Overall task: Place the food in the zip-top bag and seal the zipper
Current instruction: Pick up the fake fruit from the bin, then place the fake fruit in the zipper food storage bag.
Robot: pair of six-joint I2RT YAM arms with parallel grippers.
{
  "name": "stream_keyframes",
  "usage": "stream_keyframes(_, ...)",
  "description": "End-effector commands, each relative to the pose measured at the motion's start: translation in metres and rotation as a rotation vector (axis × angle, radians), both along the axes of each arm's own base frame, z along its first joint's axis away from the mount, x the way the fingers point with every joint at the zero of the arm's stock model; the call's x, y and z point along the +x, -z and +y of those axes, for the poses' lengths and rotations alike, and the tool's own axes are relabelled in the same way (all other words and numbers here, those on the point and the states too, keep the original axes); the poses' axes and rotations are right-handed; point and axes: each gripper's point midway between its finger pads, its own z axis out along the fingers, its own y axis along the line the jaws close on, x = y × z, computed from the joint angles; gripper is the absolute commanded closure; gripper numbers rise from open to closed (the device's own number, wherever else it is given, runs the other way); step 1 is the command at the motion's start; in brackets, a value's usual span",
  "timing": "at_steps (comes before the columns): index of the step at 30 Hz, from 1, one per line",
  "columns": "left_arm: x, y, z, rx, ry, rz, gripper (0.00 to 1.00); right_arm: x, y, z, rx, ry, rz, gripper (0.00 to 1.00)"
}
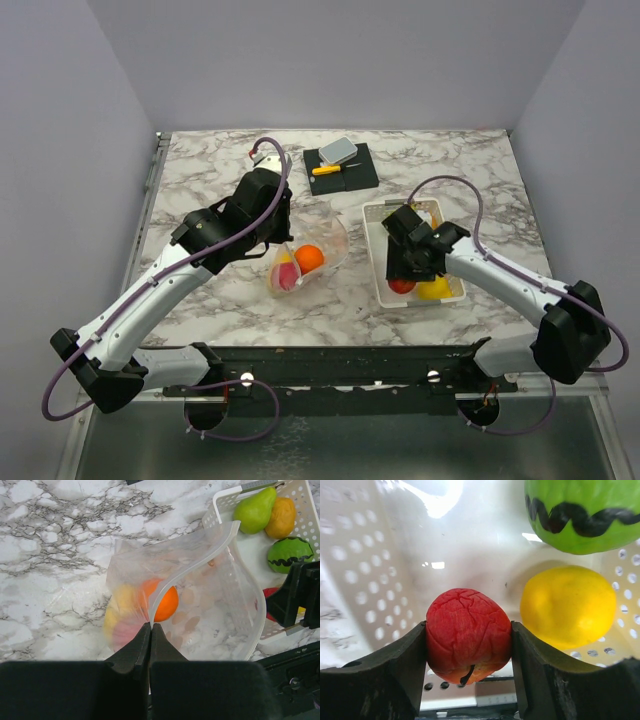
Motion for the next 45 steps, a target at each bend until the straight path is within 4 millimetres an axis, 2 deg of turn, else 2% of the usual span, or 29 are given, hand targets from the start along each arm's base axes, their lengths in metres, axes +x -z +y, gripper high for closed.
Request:
stream_keyframes(1, 0.0, -0.008, -0.001, -0.032, 0.0, -0.023, 1.0, 0.017, -0.053, -0.001, 0.015, 0.0, -0.111, 0.63)
stream_keyframes(10, 0.0, -0.008, -0.001, -0.034, -0.005, -0.025, 1.0, 0.042, -0.163, 0.037, 0.232, -0.097, -0.307, 0.66)
stream_keyframes(15, 0.0, -0.009, -0.001, -0.038, -0.004, -0.028, 1.0, 0.051, -0.21, 0.062, 0.349, -0.163, -0.382, 0.68)
stream_keyframes(19, 0.0, -0.009, -0.001, -0.036, -0.004, -0.027, 1.0, 0.052, -0.235, 0.085, 0.431, -0.231, -0.411, 0.68)
stream_keyframes(27, 0.002, -0.01, -0.003, -0.04, -0.003, -0.027, 1.0, 0.045, -0.256, 0.131, 0.446, -0.334, -0.441, 0.68)
stream_keyframes(30, 0.002, -0.01, -0.003, -0.039, -0.003, -0.026, 1.0, 0.043, -0.255, 0.147, 0.436, -0.363, -0.433, 0.68)
stream_keyframes(35, 0.002, -0.009, -0.003, -0.037, -0.003, -0.026, 1.0, 0.041, -0.246, 0.165, 0.431, -0.386, -0.415, 0.68)
stream_keyframes(45, 0.004, -0.008, -0.004, -0.03, 0.0, -0.022, 1.0, 0.047, -0.21, 0.192, 0.37, -0.385, -0.375, 0.68)
